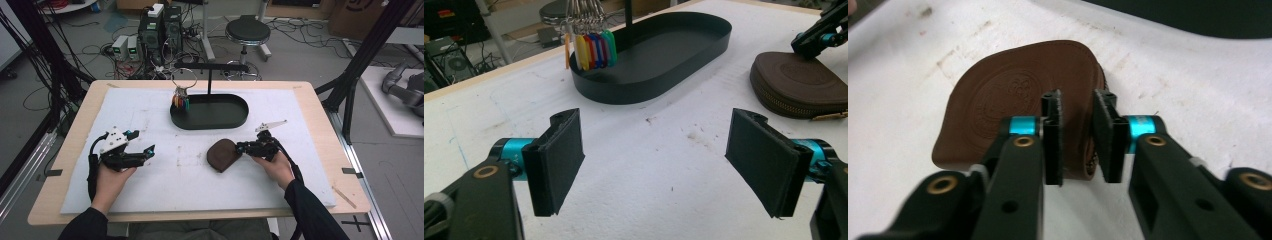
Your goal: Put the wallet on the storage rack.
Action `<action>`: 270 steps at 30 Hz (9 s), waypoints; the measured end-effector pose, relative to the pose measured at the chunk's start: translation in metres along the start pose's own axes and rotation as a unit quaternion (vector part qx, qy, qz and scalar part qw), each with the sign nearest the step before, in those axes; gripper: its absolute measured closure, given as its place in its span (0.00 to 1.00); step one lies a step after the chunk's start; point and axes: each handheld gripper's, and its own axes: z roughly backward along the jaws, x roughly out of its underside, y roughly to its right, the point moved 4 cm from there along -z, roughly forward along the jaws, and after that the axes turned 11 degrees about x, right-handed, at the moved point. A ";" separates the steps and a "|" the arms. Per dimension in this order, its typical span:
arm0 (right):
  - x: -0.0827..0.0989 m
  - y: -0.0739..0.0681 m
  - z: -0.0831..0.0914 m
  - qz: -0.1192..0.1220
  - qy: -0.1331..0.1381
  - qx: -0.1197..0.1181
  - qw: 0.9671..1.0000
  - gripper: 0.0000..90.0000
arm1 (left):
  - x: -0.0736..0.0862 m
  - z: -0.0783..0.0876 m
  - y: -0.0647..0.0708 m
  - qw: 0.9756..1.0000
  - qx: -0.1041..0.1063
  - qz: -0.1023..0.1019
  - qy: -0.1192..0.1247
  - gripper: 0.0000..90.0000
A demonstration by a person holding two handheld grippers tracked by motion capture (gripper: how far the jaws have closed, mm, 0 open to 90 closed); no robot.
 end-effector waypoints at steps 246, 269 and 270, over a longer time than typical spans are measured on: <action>0.001 0.046 0.093 0.008 0.200 0.135 0.970 0.40 | -0.105 -0.135 0.001 0.997 0.033 -0.037 -0.067 0.35; 0.007 0.057 0.097 0.003 0.185 0.150 0.971 0.23 | -0.026 -0.008 0.003 0.999 0.025 -0.011 0.025 0.26; 0.007 0.057 0.097 0.002 0.185 0.150 0.971 0.23 | -0.023 -0.005 0.001 0.999 0.020 -0.011 0.028 0.26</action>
